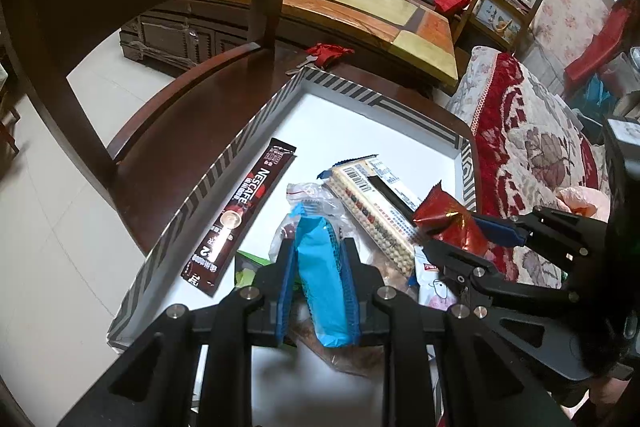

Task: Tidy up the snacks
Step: 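Open both tools to drop the blue packet and red candy packet into the tray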

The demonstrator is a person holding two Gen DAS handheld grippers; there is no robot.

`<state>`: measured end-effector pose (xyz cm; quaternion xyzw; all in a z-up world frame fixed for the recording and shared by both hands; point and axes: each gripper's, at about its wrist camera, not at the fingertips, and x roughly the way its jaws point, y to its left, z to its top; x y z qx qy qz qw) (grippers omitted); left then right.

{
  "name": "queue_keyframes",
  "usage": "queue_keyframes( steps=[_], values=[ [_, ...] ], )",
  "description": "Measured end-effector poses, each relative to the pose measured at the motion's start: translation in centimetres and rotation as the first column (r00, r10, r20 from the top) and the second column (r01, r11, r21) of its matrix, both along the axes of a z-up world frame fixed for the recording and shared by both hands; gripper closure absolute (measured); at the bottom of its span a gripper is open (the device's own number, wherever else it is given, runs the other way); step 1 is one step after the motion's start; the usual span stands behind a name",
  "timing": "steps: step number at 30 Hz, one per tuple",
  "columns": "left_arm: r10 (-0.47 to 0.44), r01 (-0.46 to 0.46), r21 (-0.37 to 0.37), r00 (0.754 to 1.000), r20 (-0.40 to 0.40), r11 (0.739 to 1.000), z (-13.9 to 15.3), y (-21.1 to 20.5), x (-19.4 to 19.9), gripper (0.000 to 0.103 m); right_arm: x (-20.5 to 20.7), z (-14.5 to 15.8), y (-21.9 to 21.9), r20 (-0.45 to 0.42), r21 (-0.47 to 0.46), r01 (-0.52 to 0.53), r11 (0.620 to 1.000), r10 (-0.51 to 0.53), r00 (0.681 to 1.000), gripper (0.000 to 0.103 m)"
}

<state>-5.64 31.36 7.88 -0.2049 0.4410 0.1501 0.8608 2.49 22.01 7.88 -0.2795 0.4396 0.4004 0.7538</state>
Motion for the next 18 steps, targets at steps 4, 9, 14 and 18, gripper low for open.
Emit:
queue_keyframes(
  steps=[4,9,14,18],
  values=[
    [-0.002,0.002,0.007,1.0,-0.003,1.0,0.02,-0.1,-0.01,0.077,0.07,-0.02,-0.03,0.004,-0.005,0.0,1.0,0.0,1.0,0.07],
    [0.011,-0.011,0.002,1.0,0.002,1.0,0.12,0.22,-0.27,0.071,0.07,-0.02,-0.06,0.007,-0.006,0.002,1.0,-0.002,1.0,0.07],
    [0.029,-0.029,-0.004,1.0,0.008,1.0,0.42,0.5,-0.54,0.046,0.17,0.07,-0.17,0.009,-0.005,0.005,1.0,-0.005,1.0,0.07],
    [0.038,-0.038,0.005,0.999,0.021,0.999,0.96,0.61,-0.8,0.037,0.12,0.2,-0.16,0.012,-0.003,0.009,1.0,-0.009,1.0,0.07]
  ],
)
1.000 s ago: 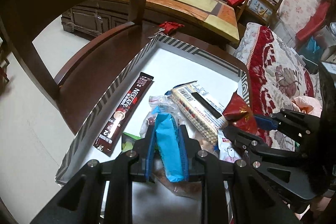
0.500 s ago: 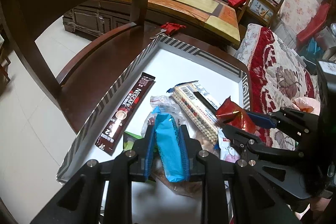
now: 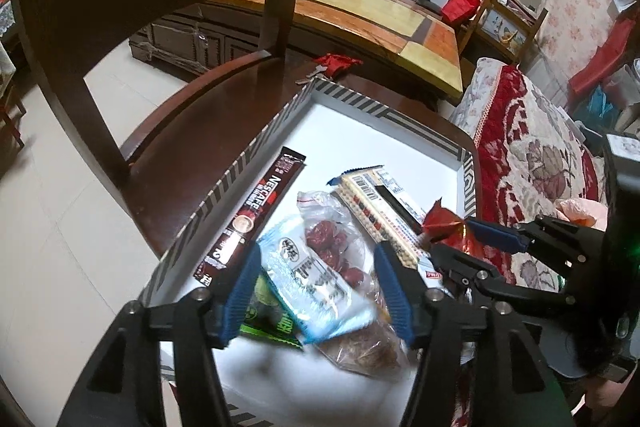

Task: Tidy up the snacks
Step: 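Open both tools to drop the blue packet and red candy packet into the tray, then move both tools back over the snacks on the bed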

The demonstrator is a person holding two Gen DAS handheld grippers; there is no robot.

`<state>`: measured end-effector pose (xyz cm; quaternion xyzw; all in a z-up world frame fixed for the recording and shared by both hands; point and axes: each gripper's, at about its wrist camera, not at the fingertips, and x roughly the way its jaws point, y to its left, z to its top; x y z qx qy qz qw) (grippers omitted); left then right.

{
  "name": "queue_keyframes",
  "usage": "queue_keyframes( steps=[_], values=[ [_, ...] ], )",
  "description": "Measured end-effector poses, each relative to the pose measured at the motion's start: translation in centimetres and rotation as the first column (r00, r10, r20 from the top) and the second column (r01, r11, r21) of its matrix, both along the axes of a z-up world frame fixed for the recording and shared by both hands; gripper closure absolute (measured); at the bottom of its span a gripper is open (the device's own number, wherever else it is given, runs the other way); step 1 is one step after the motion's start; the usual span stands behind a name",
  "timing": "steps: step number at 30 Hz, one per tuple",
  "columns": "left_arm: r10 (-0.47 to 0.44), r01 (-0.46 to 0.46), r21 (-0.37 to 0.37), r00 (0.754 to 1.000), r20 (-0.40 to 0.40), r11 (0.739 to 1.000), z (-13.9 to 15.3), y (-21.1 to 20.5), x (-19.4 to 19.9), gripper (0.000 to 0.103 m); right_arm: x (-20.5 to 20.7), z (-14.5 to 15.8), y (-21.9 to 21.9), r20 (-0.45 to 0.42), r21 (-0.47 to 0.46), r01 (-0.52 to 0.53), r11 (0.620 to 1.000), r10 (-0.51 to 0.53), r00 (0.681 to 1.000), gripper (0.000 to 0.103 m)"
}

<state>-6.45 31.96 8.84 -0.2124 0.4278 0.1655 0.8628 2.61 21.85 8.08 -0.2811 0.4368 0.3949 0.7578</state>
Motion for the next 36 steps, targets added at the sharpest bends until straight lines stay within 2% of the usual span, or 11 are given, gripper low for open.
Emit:
queue_keyframes(
  steps=[2,4,10,13,21,30,36],
  values=[
    [0.007,-0.007,0.005,1.0,0.01,1.0,0.3,0.1,-0.2,0.032,0.0,0.3,-0.1,0.003,0.015,0.005,1.0,-0.005,1.0,0.07],
    [0.011,-0.011,0.005,1.0,0.016,1.0,0.5,0.1,-0.4,0.03,0.0,1.0,-0.5,-0.001,0.047,0.013,0.999,-0.013,1.0,0.067],
    [0.024,-0.024,0.001,0.999,0.034,1.0,1.3,0.0,-0.8,0.023,-0.1,2.5,-1.2,-0.002,0.108,0.028,0.994,-0.028,1.0,0.067],
    [0.021,-0.021,0.002,0.999,0.045,1.0,1.7,-0.4,-0.9,0.018,-0.3,3.4,-2.1,0.003,0.139,0.042,0.989,-0.042,0.999,0.054],
    [-0.01,0.009,0.013,0.998,0.061,1.0,3.0,-2.3,-0.6,0.014,-0.6,4.7,-4.3,0.018,0.166,0.066,0.984,-0.07,0.997,0.053],
    [-0.111,0.11,0.021,0.992,0.06,0.994,3.5,-7.2,1.2,0.011,-0.3,5.4,-9.5,0.021,0.179,0.14,0.974,-0.146,0.989,0.053],
    [-0.214,0.214,0.012,0.976,0.04,0.977,3.0,-12.0,3.0,0.01,-0.2,4.7,-14.3,0.015,0.17,0.211,0.963,-0.216,0.976,0.053]
  ],
)
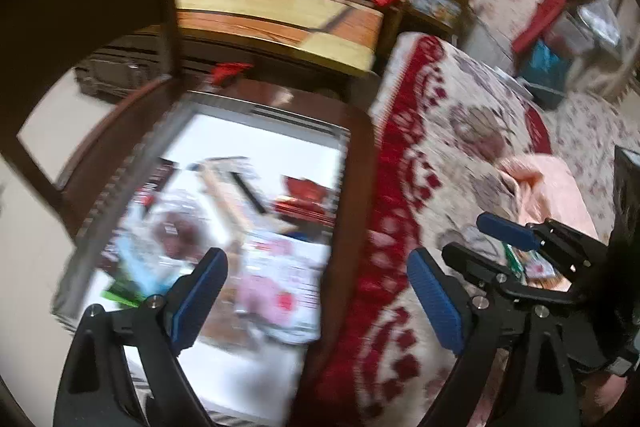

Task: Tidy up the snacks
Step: 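Move both tools back over the snacks on the bed, then grasp the green round cookie packet with left tool while right tool grasps the white candy packet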

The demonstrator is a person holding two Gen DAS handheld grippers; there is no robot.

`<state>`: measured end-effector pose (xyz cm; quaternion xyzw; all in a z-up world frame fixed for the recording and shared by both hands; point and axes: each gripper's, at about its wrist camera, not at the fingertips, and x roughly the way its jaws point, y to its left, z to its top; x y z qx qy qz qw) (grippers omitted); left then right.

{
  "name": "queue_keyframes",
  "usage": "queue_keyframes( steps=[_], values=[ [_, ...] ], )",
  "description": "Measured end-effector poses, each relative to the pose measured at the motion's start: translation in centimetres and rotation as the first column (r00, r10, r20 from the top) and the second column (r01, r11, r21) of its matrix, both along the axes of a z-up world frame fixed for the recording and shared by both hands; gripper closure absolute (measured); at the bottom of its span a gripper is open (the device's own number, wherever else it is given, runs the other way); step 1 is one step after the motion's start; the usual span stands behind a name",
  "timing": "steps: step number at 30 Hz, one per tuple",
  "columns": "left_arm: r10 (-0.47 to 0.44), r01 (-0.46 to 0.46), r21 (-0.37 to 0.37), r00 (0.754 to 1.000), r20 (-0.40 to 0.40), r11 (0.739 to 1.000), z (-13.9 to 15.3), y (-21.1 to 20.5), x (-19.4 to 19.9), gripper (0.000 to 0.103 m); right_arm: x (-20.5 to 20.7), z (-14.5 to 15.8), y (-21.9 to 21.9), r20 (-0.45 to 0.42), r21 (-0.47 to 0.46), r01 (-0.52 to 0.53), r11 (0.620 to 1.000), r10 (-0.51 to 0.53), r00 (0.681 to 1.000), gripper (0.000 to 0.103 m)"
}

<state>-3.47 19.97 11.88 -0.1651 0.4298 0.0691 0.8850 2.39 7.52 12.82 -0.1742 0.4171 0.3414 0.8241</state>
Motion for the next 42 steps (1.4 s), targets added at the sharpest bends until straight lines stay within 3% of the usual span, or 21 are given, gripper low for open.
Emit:
queue_keyframes(
  steps=[8,14,21,34,38,42],
  values=[
    [-0.155,0.155,-0.01,0.987,-0.036,0.988,-1.0,-7.3,2.7,0.01,0.5,-2.2,-9.6,-0.048,-0.025,0.16,0.987,-0.161,0.986,0.053],
    [-0.273,0.272,-0.02,0.961,-0.047,0.962,-1.7,-12.5,5.0,0.01,1.0,-3.1,-18.4,-0.064,-0.029,0.331,0.943,-0.332,0.941,0.053],
    [-0.408,0.408,-0.014,0.911,-0.056,0.913,-2.5,-18.1,7.4,0.01,1.8,-3.0,-25.9,-0.077,-0.026,0.466,0.884,-0.467,0.881,0.053],
    [-0.533,0.534,-0.013,0.842,-0.085,0.846,-4.6,-23.1,11.5,0.01,5.5,-5.9,-29.1,-0.179,-0.009,0.535,0.845,-0.528,0.83,0.053],
    [-0.565,0.567,-0.01,0.82,-0.089,0.824,-5.0,-24.3,13.1,0.01,6.8,-6.1,-29.2,-0.197,0.01,0.528,0.849,-0.516,0.834,0.053],
    [-0.622,0.625,0.008,0.779,-0.08,0.781,-5.2,-25.9,14.6,0.01,7.6,-6.2,-29.1,-0.21,0.023,0.518,0.855,-0.502,0.839,0.055]
  ],
)
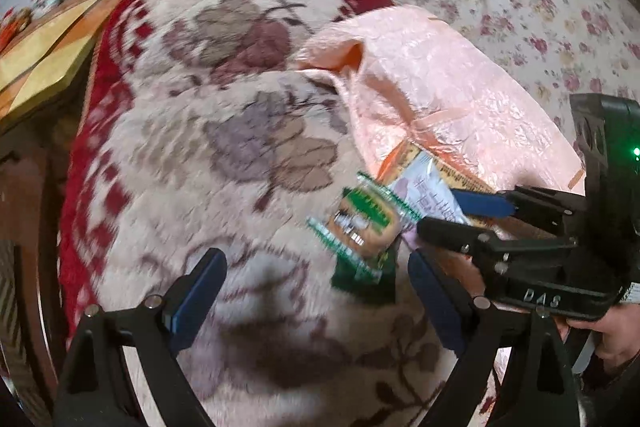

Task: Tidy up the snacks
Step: 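Grasp the green round cookie packet with left tool while right tool grasps the white candy packet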

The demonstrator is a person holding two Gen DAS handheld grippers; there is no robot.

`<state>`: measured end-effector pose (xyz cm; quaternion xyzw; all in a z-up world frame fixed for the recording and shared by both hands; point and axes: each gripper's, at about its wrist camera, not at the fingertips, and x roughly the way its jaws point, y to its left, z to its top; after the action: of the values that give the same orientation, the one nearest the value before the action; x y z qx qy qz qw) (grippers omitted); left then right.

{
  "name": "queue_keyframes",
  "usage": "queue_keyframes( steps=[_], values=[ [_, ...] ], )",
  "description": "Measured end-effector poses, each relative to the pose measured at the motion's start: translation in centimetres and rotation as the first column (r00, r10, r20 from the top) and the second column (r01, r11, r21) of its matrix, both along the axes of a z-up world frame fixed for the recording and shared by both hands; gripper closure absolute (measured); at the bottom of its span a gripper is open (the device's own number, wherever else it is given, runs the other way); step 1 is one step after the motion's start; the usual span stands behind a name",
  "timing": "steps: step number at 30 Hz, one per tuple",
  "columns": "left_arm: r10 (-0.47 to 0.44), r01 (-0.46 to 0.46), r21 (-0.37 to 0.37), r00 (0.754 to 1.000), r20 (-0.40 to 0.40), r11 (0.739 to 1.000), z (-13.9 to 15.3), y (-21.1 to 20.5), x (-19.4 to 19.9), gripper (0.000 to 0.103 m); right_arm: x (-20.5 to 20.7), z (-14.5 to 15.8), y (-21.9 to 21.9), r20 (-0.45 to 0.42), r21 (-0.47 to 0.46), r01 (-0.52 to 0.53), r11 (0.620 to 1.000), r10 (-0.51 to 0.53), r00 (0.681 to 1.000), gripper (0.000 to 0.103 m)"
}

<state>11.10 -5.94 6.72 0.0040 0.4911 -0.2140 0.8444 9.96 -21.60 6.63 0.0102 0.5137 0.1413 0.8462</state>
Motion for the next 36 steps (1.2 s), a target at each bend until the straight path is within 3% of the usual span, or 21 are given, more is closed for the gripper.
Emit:
queue_keyframes(
  steps=[6,11,15,17,19,23,28,36],
  values=[
    [-0.165,0.166,0.068,0.986,-0.014,0.984,-1.1,-3.4,1.8,0.01,0.3,-0.4,-1.2,-0.018,0.06,0.007,0.998,-0.006,1.0,0.065],
    [-0.249,0.251,0.069,0.968,-0.032,0.966,-2.1,-5.3,2.8,0.01,0.5,-0.7,-2.5,-0.036,0.111,0.022,0.994,-0.018,0.999,0.075],
    [-0.299,0.301,0.119,0.954,-0.035,0.946,-2.9,-7.0,3.2,0.011,0.8,-1.0,-2.9,-0.044,0.138,0.028,0.99,-0.022,0.999,0.077],
    [-0.308,0.314,0.121,0.949,-0.063,0.942,-3.5,-7.3,3.5,0.032,0.9,-1.2,-2.9,-0.05,0.141,0.025,0.99,-0.018,0.999,0.08],
    [-0.287,0.293,0.153,0.956,-0.066,0.944,-4.1,-7.2,3.7,0.044,1.1,-1.5,-2.8,-0.052,0.136,0.021,0.99,-0.014,0.999,0.085],
    [-0.233,0.237,0.101,0.971,-0.052,0.966,-3.7,-5.3,3.7,0.051,1.2,-1.6,-2.7,-0.043,0.145,0.017,0.989,-0.011,0.999,0.086],
    [-0.124,0.125,0.077,0.992,-0.016,0.989,-2.5,-2.3,2.7,0.052,0.7,-1.0,-2.4,-0.03,0.168,0.005,0.986,0.0,1.0,0.087],
    [0.018,-0.022,0.094,0.999,0.042,0.995,-0.2,2.2,-0.3,0.052,-0.8,-0.1,0.5,-0.015,0.192,-0.056,0.98,0.06,0.998,0.087]
  ],
)
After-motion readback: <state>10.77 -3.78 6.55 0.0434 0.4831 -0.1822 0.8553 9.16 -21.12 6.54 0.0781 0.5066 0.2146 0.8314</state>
